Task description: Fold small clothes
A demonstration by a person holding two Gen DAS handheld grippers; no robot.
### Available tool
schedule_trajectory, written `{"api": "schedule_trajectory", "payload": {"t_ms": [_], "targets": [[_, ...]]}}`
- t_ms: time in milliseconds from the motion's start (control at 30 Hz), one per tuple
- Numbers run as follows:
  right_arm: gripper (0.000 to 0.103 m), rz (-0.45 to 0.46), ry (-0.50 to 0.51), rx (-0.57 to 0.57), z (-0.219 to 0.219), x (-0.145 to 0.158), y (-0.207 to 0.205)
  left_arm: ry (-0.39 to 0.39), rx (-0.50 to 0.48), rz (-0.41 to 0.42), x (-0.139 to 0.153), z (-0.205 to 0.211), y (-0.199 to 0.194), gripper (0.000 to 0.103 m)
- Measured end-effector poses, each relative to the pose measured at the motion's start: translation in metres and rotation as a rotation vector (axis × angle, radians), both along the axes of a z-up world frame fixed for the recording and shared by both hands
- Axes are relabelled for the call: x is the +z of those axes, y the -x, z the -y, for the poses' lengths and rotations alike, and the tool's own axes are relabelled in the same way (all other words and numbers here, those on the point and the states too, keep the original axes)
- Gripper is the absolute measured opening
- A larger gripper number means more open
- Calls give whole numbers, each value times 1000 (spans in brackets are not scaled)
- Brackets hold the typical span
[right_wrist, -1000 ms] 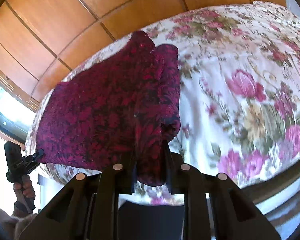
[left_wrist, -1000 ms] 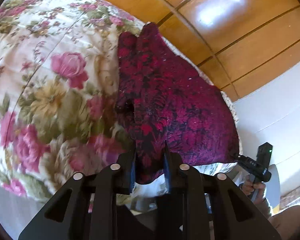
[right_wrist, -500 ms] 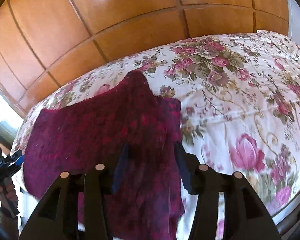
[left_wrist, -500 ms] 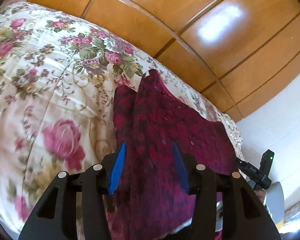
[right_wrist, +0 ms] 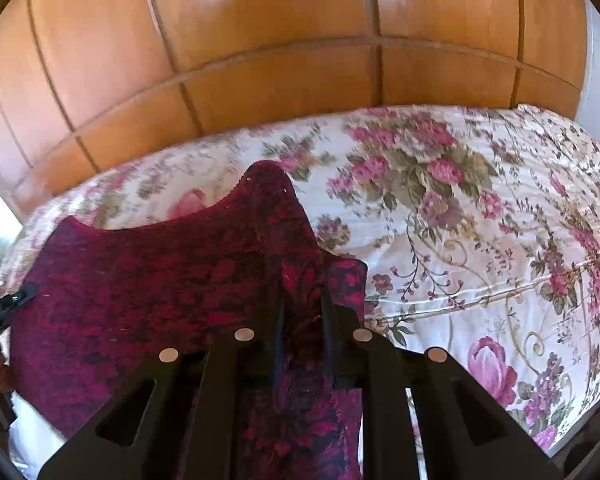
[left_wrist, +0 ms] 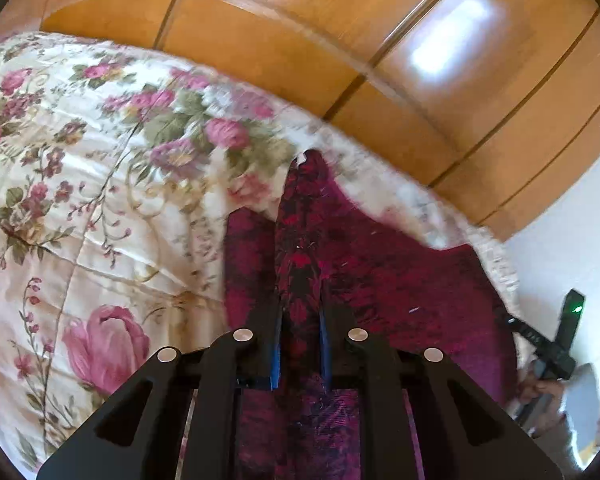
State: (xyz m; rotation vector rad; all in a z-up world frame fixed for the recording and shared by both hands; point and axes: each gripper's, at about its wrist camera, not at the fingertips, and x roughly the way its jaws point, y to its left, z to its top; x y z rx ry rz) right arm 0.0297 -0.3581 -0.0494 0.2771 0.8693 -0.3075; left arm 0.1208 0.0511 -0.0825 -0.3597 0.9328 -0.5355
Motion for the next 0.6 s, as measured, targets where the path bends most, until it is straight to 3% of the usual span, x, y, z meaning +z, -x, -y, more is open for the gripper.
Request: {"api": "schedule_trajectory", "payload": {"t_ms": [100, 133, 167, 233, 300, 367, 467, 600], "targets": [[18, -2, -11, -18, 2, -12, 1, -9, 24, -35, -9, -1, 3, 18], [23, 2, -10, -22, 2, -10, 3, -19, 35, -30, -6, -3, 5, 23], [27, 5, -5, -31, 4, -7, 5, -37, 55, -21, 0, -5, 7, 35], [45, 7, 24, -44, 3, -2, 7, -67, 76, 39, 16, -6, 13, 36], [46, 33, 69, -53, -2, 11, 11, -95, 82, 105, 33, -3, 18, 36], [47, 68, 108, -42, -15, 24, 12, -106, 71, 168, 50, 7, 20, 50], [56, 95, 120, 32, -41, 33, 1, -136, 35, 195, 55, 29, 10, 51], [65, 65, 134, 115, -67, 23, -22, -182, -46, 215, 50, 66, -6, 51]]}}
